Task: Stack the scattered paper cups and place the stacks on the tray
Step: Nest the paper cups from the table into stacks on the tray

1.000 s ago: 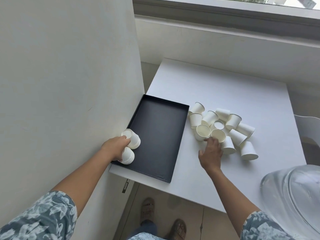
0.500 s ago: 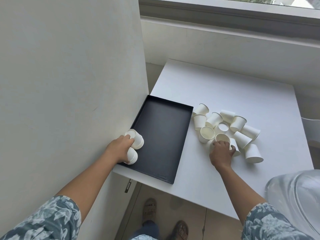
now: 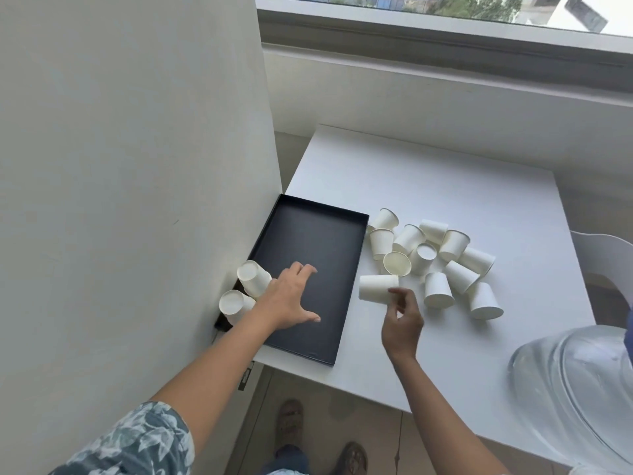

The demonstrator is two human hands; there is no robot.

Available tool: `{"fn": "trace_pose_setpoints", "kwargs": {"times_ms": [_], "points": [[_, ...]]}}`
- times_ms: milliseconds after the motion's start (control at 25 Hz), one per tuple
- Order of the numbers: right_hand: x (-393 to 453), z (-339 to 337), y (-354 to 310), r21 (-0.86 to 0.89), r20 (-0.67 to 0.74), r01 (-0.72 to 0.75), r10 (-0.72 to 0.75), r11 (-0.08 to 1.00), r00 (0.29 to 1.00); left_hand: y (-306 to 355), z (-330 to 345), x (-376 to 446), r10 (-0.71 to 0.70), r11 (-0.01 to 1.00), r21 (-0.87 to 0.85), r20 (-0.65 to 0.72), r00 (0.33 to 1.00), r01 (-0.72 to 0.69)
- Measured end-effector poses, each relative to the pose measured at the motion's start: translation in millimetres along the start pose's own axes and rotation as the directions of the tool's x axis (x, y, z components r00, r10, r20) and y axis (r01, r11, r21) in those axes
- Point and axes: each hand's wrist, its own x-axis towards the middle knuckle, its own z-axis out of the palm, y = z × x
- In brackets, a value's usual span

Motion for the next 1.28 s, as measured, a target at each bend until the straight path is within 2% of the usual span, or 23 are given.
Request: {"fn": "trace_pose_setpoints", "kwargs": {"times_ms": [80,160,320,520,680,840,920,1040,1280], "points": [[-8,9,-11,0.116,0.116,-0.15,0.137,0.982,0.984,12,9,2,0.025,0.987,-0.156,0.013,1.0,-0.022],[-14,15,-20,0.253,0.284,-0.317,0.243,0.914,0.928,20,13,2,0.07,0.956,-0.284,-0.016,0.997,-0.071],[-22,25,-35,0.352,0.504,-0.504,0.294,0.789,0.812,26,13,1,0.123,0.912,-0.378,-0.118,0.985,-0.159],[-27,35,-54,0.399,0.636,-0.576,0.238,0.714,0.734,8,5,-4,-0.051,0.864,-0.498,-0.232,0.971,-0.074],[-28,48,-64,0.273,0.65,-0.572,0.29,0.774,0.702,-17,-14,-7,-0.235,0.836,-0.546,-0.255,0.938,0.061],[-30,51,-54,0.233,0.601,-0.559,0.335,0.796,0.726,-49,-46,-2,-0.427,0.838,-0.495,-0.334,0.84,0.229],[-31,50,-47,0.213,0.58,-0.567,0.364,0.796,0.729,-67,-59,0,-0.47,0.846,-0.432,-0.327,0.82,0.313],[-31,49,-39,0.168,0.53,-0.563,0.407,0.809,0.744,-85,-66,3,-0.466,0.876,-0.273,-0.263,0.845,0.398],[-21,42,-30,0.144,0.468,-0.562,0.445,0.814,0.764,-86,-51,17,-0.449,0.889,0.023,-0.148,0.881,0.457]]}}
